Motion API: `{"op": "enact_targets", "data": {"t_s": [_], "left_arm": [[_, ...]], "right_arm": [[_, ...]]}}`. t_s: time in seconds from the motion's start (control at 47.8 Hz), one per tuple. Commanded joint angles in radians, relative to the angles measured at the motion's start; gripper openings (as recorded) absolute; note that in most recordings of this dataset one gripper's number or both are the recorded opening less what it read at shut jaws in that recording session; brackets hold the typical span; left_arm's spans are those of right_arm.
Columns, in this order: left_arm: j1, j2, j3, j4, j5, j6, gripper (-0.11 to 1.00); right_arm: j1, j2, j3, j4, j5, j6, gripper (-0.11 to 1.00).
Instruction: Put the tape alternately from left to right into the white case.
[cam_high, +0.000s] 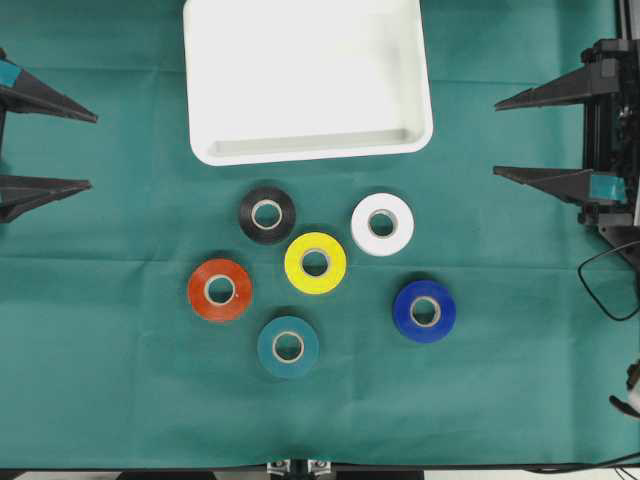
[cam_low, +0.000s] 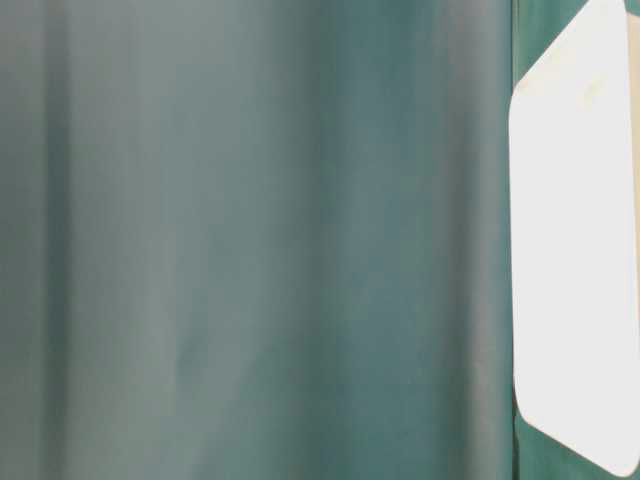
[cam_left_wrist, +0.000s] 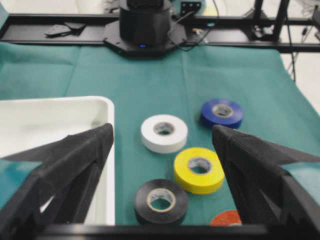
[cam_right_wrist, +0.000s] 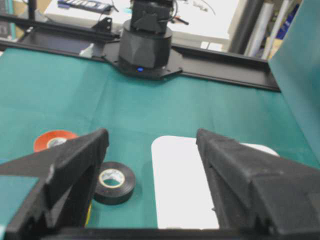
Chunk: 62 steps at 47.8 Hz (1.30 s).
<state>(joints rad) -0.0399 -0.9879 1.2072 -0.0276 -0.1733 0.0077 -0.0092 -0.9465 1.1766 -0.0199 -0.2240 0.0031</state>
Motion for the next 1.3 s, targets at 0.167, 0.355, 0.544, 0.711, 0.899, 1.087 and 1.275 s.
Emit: {"op": "enact_targets", "data": {"t_s": [0.167,0.355,0.544,0.711,0.899,1.087,1.275], "left_arm": [[-0.003,0.009,-0.023,0.000,0.021,-0.002,0.55],[-0.003,0.031,-0.057,-0.002,0.129,-0.011,0.55],[-0.003,0.094,-0.095,-0.002,0.183,-0.009,0.55],[-0.003,0.167,-0.110,-0.003,0.198,-0.012,0.55],[0.002,0.255,-0.158,-0.003,0.282,-0.035,0.54],[0.009,0.334,-0.196,-0.003,0.336,-0.044,0.54],[0.012,0.419,-0.225,-0.003,0.348,-0.044,0.54]], "right_arm": [[-0.002,0.008,-0.031,0.008,-0.002,0.008,0.82],[-0.005,0.038,-0.058,0.014,0.091,0.055,0.82],[-0.017,0.103,-0.100,0.012,0.190,0.080,0.81],[-0.034,0.164,-0.135,0.011,0.229,0.080,0.82],[-0.049,0.216,-0.179,0.011,0.327,0.080,0.82],[-0.051,0.279,-0.199,0.011,0.345,0.080,0.81],[-0.052,0.370,-0.238,0.011,0.360,0.080,0.81]]}}
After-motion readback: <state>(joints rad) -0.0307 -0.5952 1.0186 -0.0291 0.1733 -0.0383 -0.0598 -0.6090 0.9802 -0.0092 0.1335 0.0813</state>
